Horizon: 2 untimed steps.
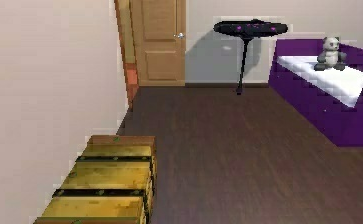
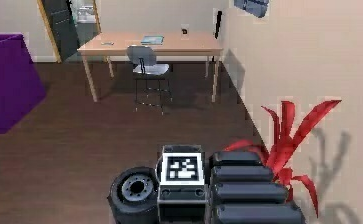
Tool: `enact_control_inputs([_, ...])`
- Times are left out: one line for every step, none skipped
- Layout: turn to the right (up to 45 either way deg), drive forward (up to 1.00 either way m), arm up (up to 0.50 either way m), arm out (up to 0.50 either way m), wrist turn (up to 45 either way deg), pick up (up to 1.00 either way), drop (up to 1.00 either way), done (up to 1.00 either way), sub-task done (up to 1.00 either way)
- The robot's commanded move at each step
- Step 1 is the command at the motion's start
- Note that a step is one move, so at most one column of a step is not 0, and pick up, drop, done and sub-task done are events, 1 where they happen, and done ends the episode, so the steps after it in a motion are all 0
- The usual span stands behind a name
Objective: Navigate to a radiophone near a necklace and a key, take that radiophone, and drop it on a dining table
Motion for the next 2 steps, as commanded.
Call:
enact_control_inputs([0.0,0.05,0.0,0.0,0.0,0.0,0.0,0.0,0.0])
enact_control_inputs([45.0,0.0,0.0,0.0,0.0,0.0,0.0,0.0,0.0])
